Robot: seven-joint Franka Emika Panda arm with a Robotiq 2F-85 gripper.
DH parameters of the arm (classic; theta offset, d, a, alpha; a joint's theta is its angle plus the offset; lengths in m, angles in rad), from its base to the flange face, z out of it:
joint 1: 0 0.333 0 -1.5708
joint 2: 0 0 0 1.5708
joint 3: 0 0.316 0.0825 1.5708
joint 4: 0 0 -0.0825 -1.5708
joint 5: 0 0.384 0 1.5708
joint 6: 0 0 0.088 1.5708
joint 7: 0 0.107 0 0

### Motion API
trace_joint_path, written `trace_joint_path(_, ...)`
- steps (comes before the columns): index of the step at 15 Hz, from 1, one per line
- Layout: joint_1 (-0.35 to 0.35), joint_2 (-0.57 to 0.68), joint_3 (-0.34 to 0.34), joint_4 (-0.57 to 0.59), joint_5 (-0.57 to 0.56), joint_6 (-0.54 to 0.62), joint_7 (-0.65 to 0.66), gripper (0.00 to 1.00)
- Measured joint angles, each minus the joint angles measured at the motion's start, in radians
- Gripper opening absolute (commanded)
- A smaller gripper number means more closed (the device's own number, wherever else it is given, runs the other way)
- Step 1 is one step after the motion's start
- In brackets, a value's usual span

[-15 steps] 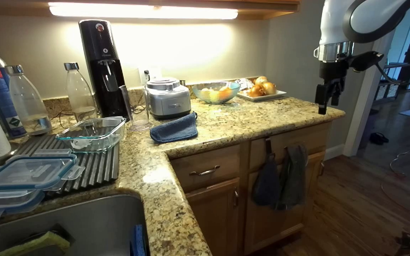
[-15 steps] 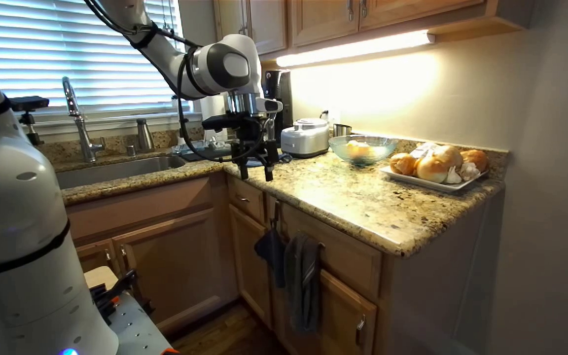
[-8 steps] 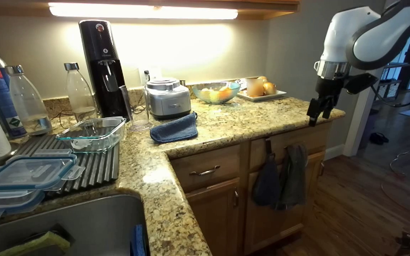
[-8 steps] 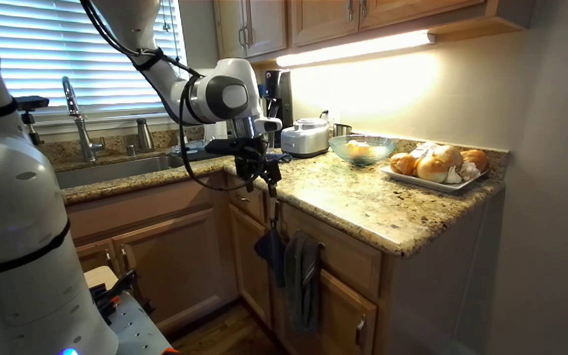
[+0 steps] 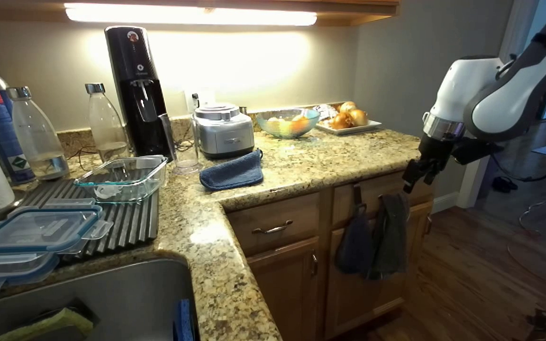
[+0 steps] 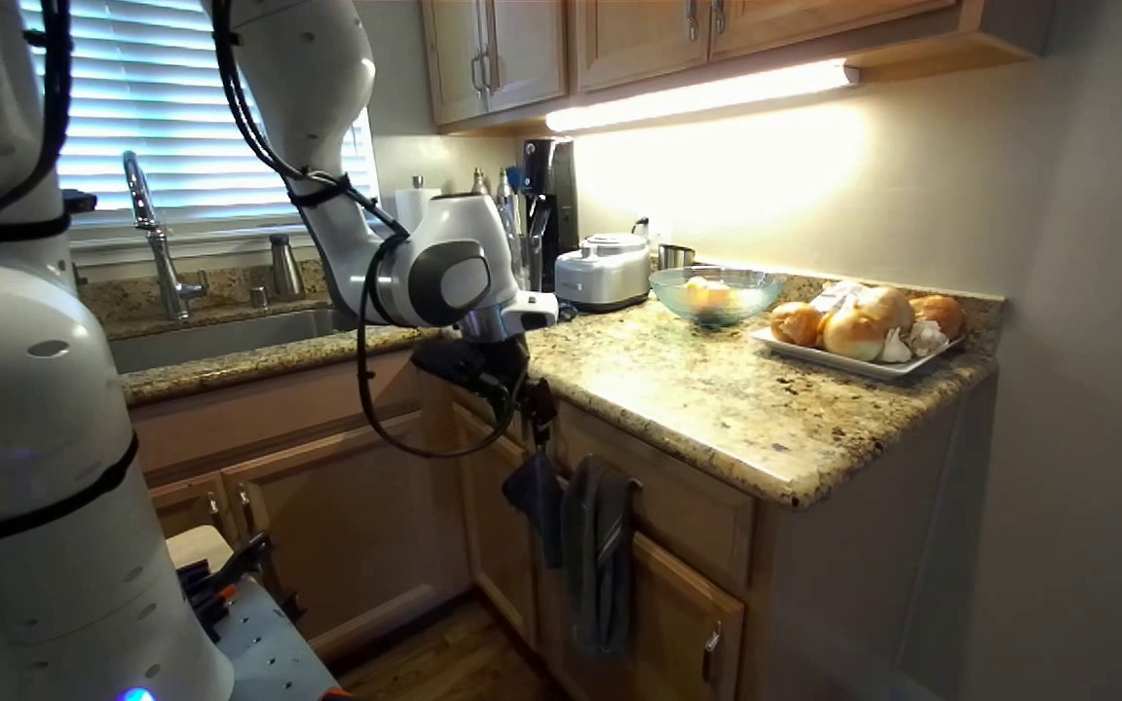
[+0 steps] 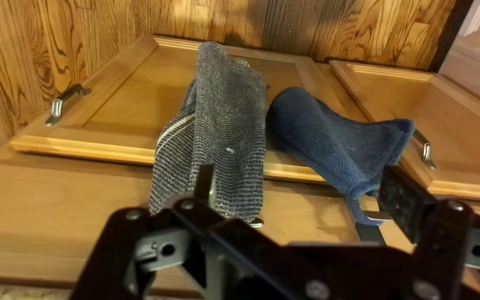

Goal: Unhang one cloth from the drawer and place it on the countertop

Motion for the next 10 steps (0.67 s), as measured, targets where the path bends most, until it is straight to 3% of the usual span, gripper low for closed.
trace_joint_path(2,0.008,0.061,-0.026,0.002,-0.045,0.079,0.062,1.00)
trace_joint_path(5,0.073,0.142,-0.122,0.022,-0.116,0.148,0.142,1.00)
trace_joint_path(10,0.082,0.164,-0.125,0.035,-0.115,0.151,0.144,1.00)
